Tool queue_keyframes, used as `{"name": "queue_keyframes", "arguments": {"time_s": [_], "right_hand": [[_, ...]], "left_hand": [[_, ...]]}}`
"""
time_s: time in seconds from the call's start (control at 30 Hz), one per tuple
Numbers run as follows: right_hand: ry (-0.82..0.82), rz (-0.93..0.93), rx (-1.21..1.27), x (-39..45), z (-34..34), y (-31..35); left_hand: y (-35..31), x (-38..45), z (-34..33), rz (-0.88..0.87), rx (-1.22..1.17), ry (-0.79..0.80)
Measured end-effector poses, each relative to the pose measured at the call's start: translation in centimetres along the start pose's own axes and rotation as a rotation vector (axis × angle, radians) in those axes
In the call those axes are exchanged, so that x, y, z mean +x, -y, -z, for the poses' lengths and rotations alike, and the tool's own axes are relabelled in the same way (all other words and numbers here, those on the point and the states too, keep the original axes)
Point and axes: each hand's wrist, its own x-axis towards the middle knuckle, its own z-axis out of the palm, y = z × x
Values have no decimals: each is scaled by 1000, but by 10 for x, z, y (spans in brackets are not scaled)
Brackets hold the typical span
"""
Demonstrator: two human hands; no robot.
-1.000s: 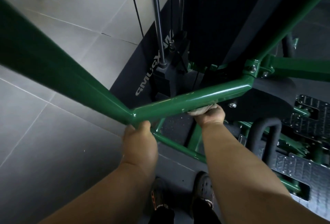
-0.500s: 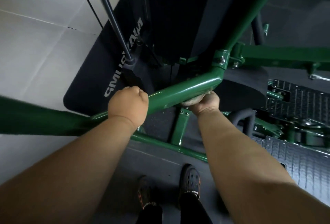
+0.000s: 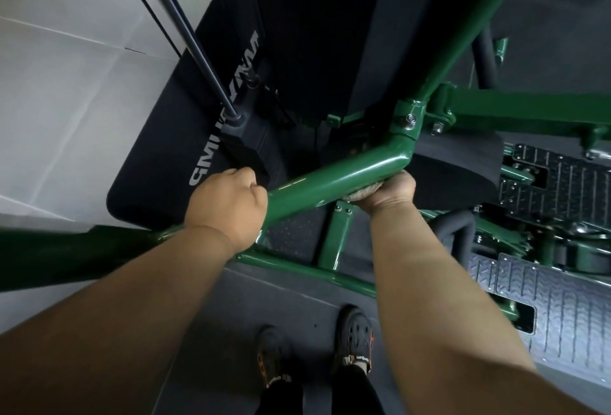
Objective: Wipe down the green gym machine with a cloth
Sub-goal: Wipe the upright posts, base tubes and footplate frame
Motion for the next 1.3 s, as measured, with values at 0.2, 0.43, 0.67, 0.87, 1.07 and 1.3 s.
{"name": "queue_keyframes", "arguments": {"time_s": [0.2,0.43,0.67,0.87,1.07,1.3], "right_hand": [[-77,223,-277,4,0,11],[-51,10,-151,5,-2,14],[70,68,23,-18,10,-30],[192,-146,-23,-28,16,-99],[295,-357,-182,-31,10,-162],[422,-442,-169,-38,23,-226]], "left_hand": [[1,0,-1,-22,-1,-27],[3,0,-5,-34,21,-55],[4,1,-7,-44,40,-85],[3,1,-9,-44,35,-91],[5,3,-11,-58,35,-105],[4,0,-7,-57,19,-84]]}}
